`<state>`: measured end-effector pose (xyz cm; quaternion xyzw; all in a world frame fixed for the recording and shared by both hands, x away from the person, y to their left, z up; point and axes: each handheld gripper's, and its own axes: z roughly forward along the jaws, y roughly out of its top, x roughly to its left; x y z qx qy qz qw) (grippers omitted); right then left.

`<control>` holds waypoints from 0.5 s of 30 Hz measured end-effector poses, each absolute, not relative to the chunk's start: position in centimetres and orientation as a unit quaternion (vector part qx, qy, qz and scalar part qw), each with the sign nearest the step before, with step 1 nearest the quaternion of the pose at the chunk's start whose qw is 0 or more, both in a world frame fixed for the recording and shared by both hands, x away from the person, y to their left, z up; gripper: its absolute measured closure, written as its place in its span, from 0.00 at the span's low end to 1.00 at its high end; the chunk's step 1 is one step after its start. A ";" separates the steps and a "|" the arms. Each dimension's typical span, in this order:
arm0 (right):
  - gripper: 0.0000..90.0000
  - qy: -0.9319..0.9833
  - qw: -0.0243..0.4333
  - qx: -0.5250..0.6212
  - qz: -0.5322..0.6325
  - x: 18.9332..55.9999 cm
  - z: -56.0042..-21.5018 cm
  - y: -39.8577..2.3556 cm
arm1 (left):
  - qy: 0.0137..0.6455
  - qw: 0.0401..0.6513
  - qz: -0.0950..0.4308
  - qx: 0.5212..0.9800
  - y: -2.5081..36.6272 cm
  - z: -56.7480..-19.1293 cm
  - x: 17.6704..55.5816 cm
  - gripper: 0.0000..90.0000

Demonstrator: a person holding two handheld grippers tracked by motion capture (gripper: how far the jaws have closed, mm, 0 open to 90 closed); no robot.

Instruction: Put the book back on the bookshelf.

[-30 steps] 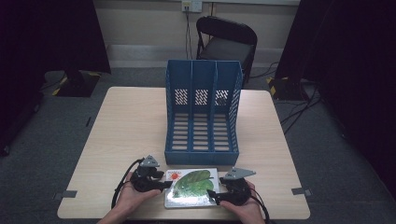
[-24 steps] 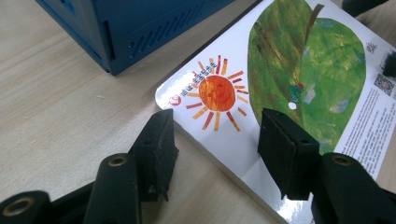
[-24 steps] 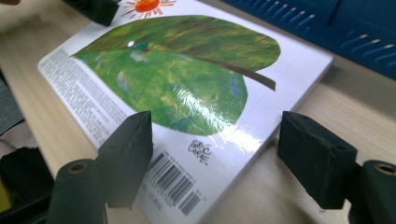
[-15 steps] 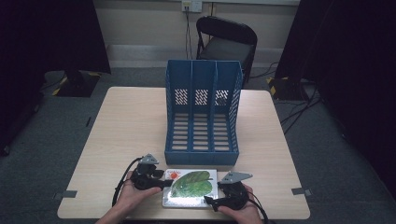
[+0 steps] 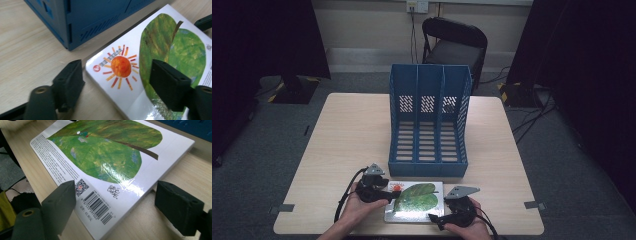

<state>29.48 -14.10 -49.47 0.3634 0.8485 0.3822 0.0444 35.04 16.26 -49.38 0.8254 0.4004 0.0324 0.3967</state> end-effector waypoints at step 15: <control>0.16 0.847 0.024 0.366 0.385 29.5 -49.4 -14.3 | 0.412 0.424 0.017 0.807 16.6 -49.0 34.9 0.26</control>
